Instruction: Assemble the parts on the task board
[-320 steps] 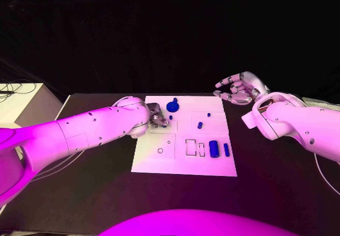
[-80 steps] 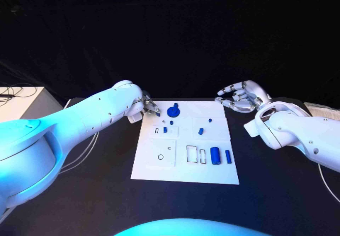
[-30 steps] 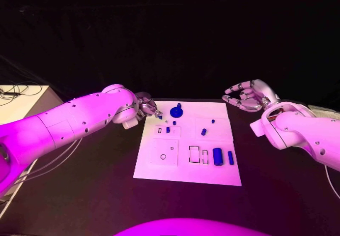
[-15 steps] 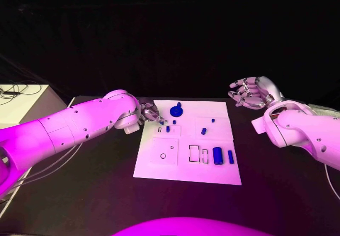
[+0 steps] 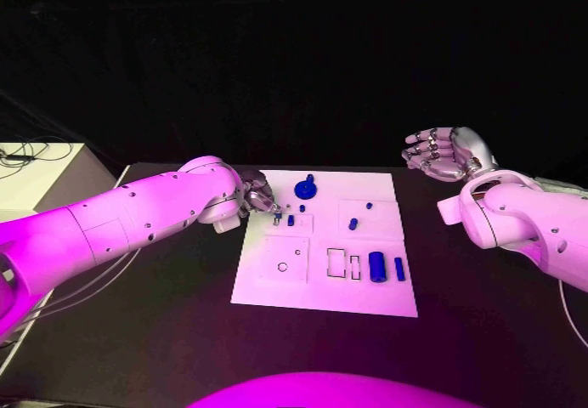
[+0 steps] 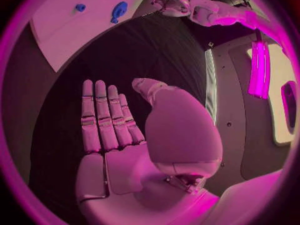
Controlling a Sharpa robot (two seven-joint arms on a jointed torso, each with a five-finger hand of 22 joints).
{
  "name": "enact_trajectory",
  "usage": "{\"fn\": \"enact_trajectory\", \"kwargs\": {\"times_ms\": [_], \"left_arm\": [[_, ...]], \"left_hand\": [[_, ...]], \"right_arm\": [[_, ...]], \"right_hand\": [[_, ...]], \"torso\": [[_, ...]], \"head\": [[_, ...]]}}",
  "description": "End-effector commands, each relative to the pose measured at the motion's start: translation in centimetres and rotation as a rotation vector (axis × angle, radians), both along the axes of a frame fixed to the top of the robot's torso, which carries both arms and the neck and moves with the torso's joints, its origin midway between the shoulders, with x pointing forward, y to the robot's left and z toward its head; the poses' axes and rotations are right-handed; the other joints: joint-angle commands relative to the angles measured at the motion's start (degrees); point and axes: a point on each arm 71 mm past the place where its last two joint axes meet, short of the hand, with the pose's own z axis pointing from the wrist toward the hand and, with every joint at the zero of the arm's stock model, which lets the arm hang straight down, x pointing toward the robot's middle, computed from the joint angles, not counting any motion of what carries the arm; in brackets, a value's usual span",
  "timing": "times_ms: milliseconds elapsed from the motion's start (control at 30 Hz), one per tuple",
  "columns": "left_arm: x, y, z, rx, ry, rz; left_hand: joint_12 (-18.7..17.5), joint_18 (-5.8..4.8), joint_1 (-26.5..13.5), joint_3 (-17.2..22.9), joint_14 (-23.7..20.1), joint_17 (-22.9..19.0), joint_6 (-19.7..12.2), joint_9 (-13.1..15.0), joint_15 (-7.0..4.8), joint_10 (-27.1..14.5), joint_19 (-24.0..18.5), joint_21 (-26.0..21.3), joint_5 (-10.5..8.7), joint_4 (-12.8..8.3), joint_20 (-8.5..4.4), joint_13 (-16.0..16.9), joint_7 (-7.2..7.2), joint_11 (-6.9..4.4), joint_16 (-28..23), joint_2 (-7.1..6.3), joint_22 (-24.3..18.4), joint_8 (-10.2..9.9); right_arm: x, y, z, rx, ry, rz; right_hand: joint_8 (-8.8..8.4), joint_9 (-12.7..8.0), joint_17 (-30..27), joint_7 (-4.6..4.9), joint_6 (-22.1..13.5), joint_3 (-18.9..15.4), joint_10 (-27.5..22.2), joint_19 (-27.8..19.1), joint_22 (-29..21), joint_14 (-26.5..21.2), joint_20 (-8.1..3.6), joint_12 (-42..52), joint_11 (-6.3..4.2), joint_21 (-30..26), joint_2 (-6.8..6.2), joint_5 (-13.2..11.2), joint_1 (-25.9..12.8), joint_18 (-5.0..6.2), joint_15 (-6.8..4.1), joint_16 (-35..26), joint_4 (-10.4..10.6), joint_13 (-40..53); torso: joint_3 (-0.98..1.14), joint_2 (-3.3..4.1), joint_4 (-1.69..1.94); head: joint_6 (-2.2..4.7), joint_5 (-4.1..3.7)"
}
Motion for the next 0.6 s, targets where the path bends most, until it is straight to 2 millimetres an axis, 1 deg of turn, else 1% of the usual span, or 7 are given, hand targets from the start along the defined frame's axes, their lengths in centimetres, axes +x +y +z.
{"fn": "enact_trajectory", "kwargs": {"times_ms": [33, 167, 267, 367, 433, 600], "left_arm": [[-0.14, -0.13, -0.20, 0.023, 0.021, -0.017], [-0.16, -0.11, -0.33, 0.030, 0.028, -0.020], [-0.16, -0.09, -0.45, 0.037, 0.037, -0.026], [-0.14, -0.02, -0.54, 0.042, 0.044, -0.030], [-0.13, 0.01, -0.57, 0.045, 0.045, -0.032], [-0.11, 0.00, -0.62, 0.055, 0.045, -0.043]], "left_hand": [[-0.2, -0.37, 0.5, 10.7, 5.5, 13.5, 0.5, 0.0, -0.53, 0.5, 0.4, 0.3, 0.47, -11.1, -0.05, 0.1, -0.22, -0.09, 0.3, 0.26, 0.9, 0.1], [-0.2, -0.37, 0.5, 10.7, 5.5, 13.5, 0.5, 0.0, -0.53, 0.5, 0.4, 0.3, 0.47, -11.1, -0.05, 0.1, -0.22, -0.09, 0.3, 0.26, 0.9, 0.1], [-0.2, -0.36, 0.4, 10.7, 5.5, 13.6, 0.5, 0.0, -0.54, 0.5, 0.4, 0.3, 0.58, -11.1, -0.06, 0.0, -0.23, -0.09, 0.4, 0.22, 0.9, 0.0], [-0.3, -0.35, 0.4, 10.7, 5.5, 13.6, 0.5, 0.0, -0.53, 0.4, 0.3, 0.3, 0.58, -11.1, -0.06, -0.1, -0.23, -0.09, 0.4, 0.24, 0.9, 0.0], [-0.3, -0.35, 0.4, 10.7, 5.5, 13.6, 0.5, 0.0, -0.53, 0.4, 0.3, 0.3, 0.58, -11.1, -0.06, -0.1, -0.23, -0.09, 0.4, 0.24, 0.9, 0.0], [-0.3, -0.34, 0.4, 10.7, 5.5, 13.7, 0.6, 0.0, -0.53, 0.4, 0.3, 0.3, 0.58, -11.1, -0.07, -0.2, -0.23, -0.09, 0.4, 0.26, 0.8, 0.0]], "right_arm": [[0.05, 0.19, 0.06, 0.039, -0.001, 0.027], [0.09, 0.20, 0.05, 0.044, 0.000, 0.029], [0.11, 0.22, 0.03, 0.047, 0.002, 0.031], [0.11, 0.23, 0.02, 0.048, 0.002, 0.032], [0.12, 0.23, 0.02, 0.049, 0.002, 0.032], [0.14, 0.15, 0.00, 0.049, 0.003, 0.031]], "right_hand": [[-0.55, -0.6, -1.5, 3.24, -0.2, -0.1, 0.0, -0.9, -2.2, -0.6, 0.39, -0.9, 0.68, -0.2, 0.22, 0.3, -0.5, 0.20, 0.35, -1.9, -0.6, -2.1], [-0.82, -1.0, -2.5, 3.31, -0.2, -0.3, 0.2, -1.2, -3.8, -0.4, 0.59, -1.4, 0.77, -0.2, 0.33, 0.3, -0.7, 0.25, 0.50, -2.9, -1.0, -3.5], [-0.94, -1.2, -2.9, 3.38, -0.2, -0.4, 0.2, -1.2, -4.4, -0.3, 0.65, -1.6, 0.84, -0.2, 0.37, 0.4, -0.8, 0.25, 0.56, -3.3, -1.1, -4.0], [-1.02, -1.3, -3.2, 3.44, -0.2, -0.5, 0.2, -1.2, -4.8, -0.2, 0.70, -1.7, 0.89, -0.2, 0.42, 0.4, -0.8, 0.25, 0.60, -3.5, -1.1, -4.3], [-1.04, -1.3, -3.2, 3.46, -0.2, -0.5, 0.2, -1.2, -4.9, -0.2, 0.71, -1.7, 0.90, -0.2, 0.43, 0.4, -0.9, 0.25, 0.61, -3.6, -1.2, -4.5], [-1.10, -1.5, -3.6, 3.51, -0.2, -0.6, 0.2, -1.4, -5.4, -0.2, 0.78, -1.8, 0.96, -0.2, 0.48, 0.5, -1.0, 0.24, 0.68, -3.9, -1.2, -4.9]], "torso": [[0.03, -0.03, 0.11], [0.04, -0.02, 0.01], [0.01, -0.02, -0.02], [0.11, -0.02, -0.07], [0.13, -0.01, -0.09], [0.06, -0.03, -0.03]], "head": [[-0.19, 0.08], [-0.24, 0.20], [-0.20, 0.22], [-0.32, 0.17], [-0.37, 0.18], [-0.46, 0.15]]}}
